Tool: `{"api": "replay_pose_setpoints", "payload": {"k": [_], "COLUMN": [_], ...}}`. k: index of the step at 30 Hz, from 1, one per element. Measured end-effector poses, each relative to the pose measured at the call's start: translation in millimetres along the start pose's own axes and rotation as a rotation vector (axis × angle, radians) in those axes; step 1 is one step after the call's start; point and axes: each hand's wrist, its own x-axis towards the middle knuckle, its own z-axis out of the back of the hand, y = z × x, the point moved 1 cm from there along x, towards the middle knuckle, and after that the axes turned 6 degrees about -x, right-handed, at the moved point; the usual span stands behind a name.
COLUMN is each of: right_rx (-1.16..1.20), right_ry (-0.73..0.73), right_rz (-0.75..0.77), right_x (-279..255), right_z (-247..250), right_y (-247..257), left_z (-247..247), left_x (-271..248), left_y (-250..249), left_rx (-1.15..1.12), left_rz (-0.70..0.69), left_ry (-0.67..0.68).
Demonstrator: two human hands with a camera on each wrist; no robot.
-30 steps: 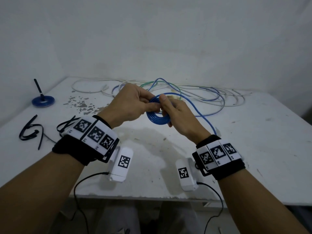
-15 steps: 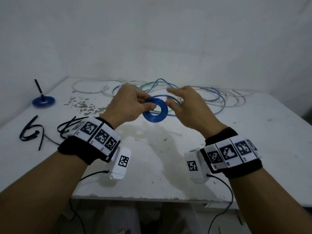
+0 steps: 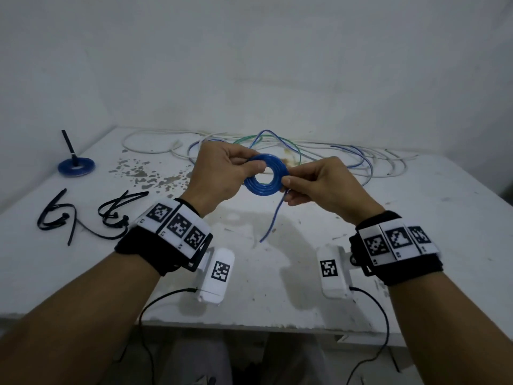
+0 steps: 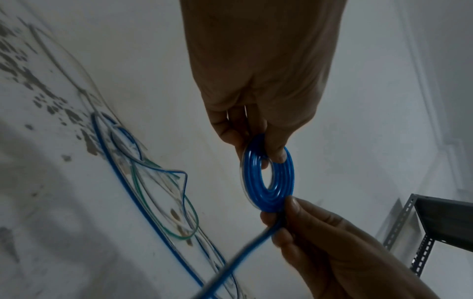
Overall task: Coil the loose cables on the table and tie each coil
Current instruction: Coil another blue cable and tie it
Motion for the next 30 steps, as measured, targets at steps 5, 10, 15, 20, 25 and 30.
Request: {"api": "replay_pose_setpoints", "payload": {"k": [5, 10, 15, 20, 25, 30], "right_rx": [0.095, -0.039, 0.148, 0.232, 0.222, 0.356], "right_ry": [0.021, 0.056, 0.06, -0.01, -0.154, -0.388], "right_rz": [-0.051, -0.051, -0.078, -0.131, -0.141, -0.166], "right_x": [-1.9, -0.5, -3.4, -4.6, -3.7, 3.8], "right_z": [-2.2, -0.8, -6.8, -14.6, -26.5, -29.2], "right_y": [5.7, 14.1, 13.8, 10.2, 1.2, 1.5], "left_z": [-0.2, 0.9, 2.1, 1.2, 2.1, -1.0], "left_x": [-1.7, -2.5, -1.1, -6.4, -1.5, -10.7], "left_y": [3.9, 9.0, 13.0, 18.1, 18.8, 10.9], "left_rx": [-0.093, -0.17, -0.201, -0.236, -0.091, 0.15], "left_rz": [-0.035, -0.008, -0.003, 0.029, 0.142, 0.1], "left_ry": [-0.032, -0.018, 0.025, 0.054, 0.035, -0.124]}}
